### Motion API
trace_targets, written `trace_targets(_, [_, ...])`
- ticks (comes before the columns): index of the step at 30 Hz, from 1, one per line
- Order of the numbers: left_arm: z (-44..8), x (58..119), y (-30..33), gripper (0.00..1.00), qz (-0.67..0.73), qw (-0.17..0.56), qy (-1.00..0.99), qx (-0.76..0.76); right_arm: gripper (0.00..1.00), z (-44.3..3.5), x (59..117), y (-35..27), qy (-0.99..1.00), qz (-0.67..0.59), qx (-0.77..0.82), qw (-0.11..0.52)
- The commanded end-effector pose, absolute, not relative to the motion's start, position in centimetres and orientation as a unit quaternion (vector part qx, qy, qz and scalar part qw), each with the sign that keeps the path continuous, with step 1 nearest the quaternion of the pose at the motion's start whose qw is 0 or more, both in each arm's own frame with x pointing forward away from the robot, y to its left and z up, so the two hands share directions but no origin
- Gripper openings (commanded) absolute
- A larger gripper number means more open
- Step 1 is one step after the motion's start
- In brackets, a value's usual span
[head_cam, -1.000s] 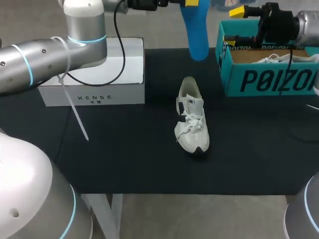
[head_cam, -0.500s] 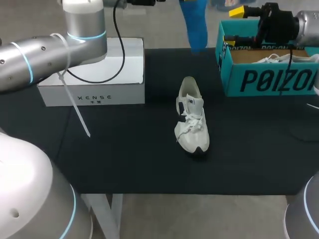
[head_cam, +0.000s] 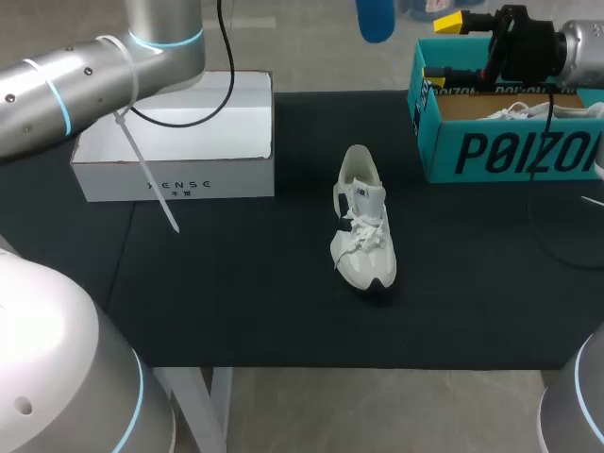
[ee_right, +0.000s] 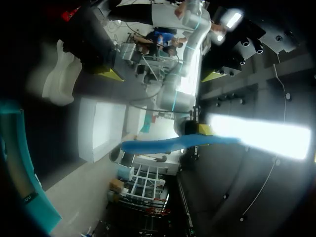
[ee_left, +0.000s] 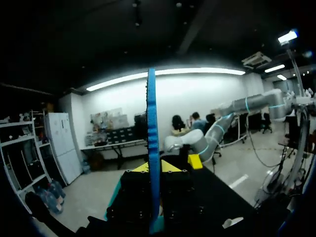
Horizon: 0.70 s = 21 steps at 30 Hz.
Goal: Take the shoe out of the shoebox, open the shoe tongue, remove and reinsert the insole, then place the shoe into the shoebox
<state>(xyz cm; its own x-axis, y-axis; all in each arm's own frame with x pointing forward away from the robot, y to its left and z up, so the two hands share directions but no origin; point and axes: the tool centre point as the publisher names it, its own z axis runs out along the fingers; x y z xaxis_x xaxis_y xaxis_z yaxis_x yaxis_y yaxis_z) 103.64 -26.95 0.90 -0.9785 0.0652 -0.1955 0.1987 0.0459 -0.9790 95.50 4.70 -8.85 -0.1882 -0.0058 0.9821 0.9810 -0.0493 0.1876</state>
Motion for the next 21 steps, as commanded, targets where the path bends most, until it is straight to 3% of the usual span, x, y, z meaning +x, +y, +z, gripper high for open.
trace_targets(1, [1.3,102.9,-26.4,0.0,-0.588,0.273,0.685,0.331,1.0,-8.9,95.5,4.8,-0.53,-0.56,-0.461,0.441])
trace_targets(6, [2.7,102.6,-26.3,0.0,-0.497,0.395,0.67,0.385,1.0,-8.9,95.5,4.8,-0.53,-0.56,-0.461,0.441])
trace_targets(11, [4.1,102.4,-26.2,0.0,-0.421,0.473,0.642,0.431,1.0,-8.9,95.5,4.8,-0.53,-0.56,-0.461,0.441])
trace_targets(21, [2.8,100.7,-27.0,0.0,-0.339,0.506,0.601,0.518,1.0,-8.9,95.5,4.8,-0.53,-0.56,-0.461,0.441])
